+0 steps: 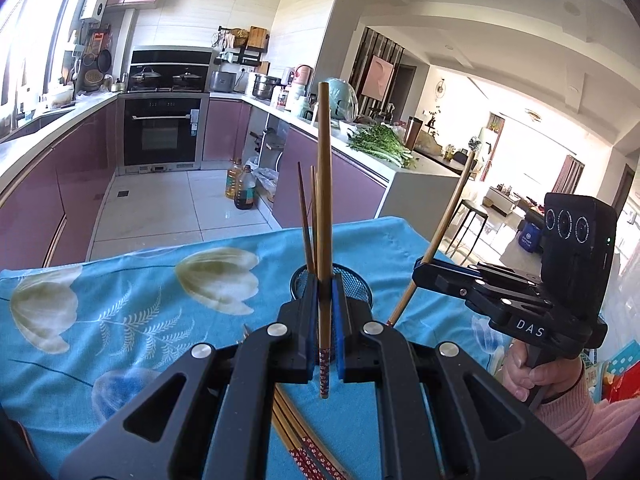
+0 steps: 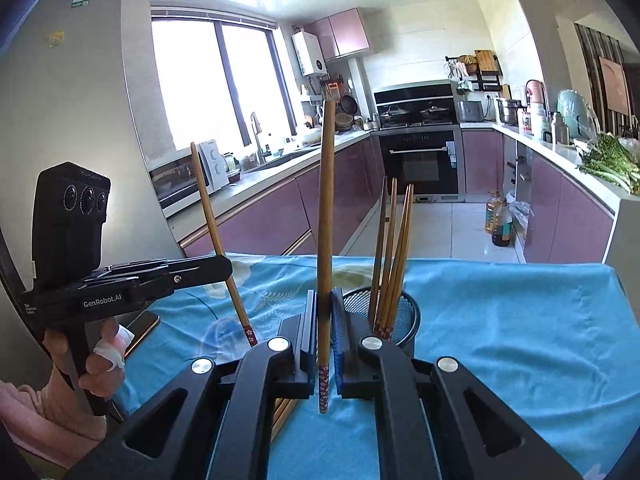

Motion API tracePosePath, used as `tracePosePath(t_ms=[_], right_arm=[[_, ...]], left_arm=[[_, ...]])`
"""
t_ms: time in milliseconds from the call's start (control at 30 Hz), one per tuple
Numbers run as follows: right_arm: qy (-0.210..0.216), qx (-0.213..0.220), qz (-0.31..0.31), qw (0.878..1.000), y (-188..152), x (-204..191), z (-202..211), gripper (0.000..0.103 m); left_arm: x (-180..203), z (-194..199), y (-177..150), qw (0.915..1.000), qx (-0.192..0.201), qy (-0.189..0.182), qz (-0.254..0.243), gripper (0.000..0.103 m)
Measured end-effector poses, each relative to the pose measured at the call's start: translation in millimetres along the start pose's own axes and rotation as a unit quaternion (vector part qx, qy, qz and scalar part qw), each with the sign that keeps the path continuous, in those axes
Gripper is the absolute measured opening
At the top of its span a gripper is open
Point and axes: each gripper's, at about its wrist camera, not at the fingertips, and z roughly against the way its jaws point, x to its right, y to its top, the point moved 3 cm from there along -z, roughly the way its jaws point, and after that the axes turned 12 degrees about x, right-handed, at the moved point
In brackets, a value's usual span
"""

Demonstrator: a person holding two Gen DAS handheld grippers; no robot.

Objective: Organize utensils
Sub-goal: 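Lift the left tool's chopstick upright toward the cup while the right tool lifts its own, then lower both held chopsticks into the mesh cup and open both tools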

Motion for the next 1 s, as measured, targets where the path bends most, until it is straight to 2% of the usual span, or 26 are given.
tracePosePath(t_ms=[767,1000], right_arm=[[-0.015,0.039,0.036,0.998,36.3,2.3,-4.5,0.006],[-0.025,0.036,0.042,0.998,37.1,2.6,-12.1,0.006]], left_arm=[[10.9,-17.8,45.7,0.9985,0.049,-0.012,-0.023,0.008],[13.9,-28.5,46.3,0.9980,0.051,-0.003,-0.036,0.008]])
